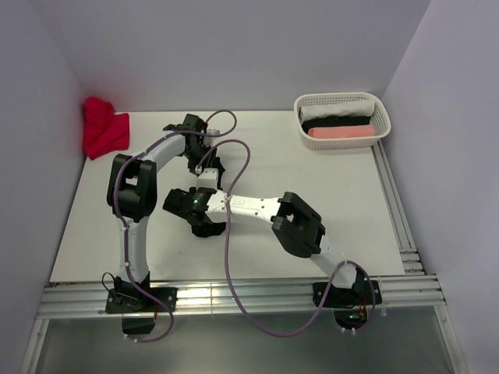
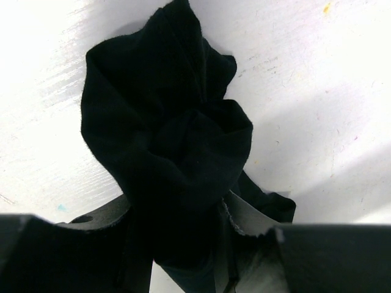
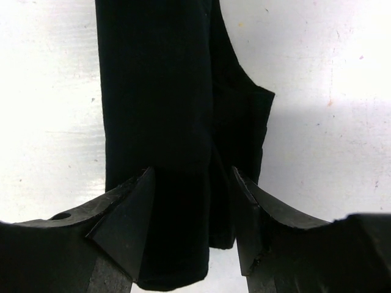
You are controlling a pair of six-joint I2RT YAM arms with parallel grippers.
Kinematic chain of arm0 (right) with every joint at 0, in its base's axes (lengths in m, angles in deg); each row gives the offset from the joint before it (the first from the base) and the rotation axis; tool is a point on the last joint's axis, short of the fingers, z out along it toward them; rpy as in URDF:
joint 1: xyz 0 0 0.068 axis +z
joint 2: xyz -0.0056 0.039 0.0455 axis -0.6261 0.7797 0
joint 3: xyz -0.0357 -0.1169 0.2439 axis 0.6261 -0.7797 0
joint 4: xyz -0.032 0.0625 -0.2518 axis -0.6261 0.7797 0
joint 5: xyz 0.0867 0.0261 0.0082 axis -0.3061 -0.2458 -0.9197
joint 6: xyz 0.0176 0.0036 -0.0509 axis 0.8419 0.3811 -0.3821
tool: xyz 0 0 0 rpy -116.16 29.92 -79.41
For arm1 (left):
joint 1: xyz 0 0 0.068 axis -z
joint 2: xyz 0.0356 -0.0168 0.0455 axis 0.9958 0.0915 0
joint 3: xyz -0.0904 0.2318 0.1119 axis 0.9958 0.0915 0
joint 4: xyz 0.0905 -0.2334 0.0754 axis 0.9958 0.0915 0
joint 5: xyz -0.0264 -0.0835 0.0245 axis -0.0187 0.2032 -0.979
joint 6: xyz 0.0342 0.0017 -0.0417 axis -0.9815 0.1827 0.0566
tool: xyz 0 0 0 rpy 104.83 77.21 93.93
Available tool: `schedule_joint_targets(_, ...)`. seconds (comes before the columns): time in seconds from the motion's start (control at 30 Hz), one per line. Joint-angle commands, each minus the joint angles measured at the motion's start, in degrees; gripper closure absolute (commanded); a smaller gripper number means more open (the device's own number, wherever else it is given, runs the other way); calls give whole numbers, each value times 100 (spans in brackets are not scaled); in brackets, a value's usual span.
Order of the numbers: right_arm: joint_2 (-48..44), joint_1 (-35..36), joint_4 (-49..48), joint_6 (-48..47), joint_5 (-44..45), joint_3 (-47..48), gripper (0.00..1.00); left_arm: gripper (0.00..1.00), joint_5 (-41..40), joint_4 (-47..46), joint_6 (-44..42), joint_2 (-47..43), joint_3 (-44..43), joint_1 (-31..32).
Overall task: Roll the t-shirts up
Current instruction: Roll the tshirt
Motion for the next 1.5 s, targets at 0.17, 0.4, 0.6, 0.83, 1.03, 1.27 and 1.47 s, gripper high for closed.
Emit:
schedule_joint_targets(0.17,-361,212,-435,-99,382,-93,41,73,-480,343,-168,258,-26,81)
schedule_joint_targets(0.4,-335,291,-629,-161,479,-58,40,85,-436,396,-177,319,-53,81)
schedule_joint_targets(0.6,-345,327,-875,-240,400,-190,37,87,-419,431,-186,363,-105,90)
schedule_joint_targets(0.83,87,309,-690,-205,295,83,36,86,-401,475,-195,398,-141,99)
schedule_joint_targets(1.03,96,300,-514,6,215,-197,35,84,-349,528,-221,451,-202,99)
schedule_joint_targets(1.27,-88,291,-813,252,-57,-971,45,78,-190,607,-230,495,-360,90)
schedule_joint_targets(1.47,-684,213,-2214,42,-653,-2049,74,57,213,748,-309,513,-606,-24)
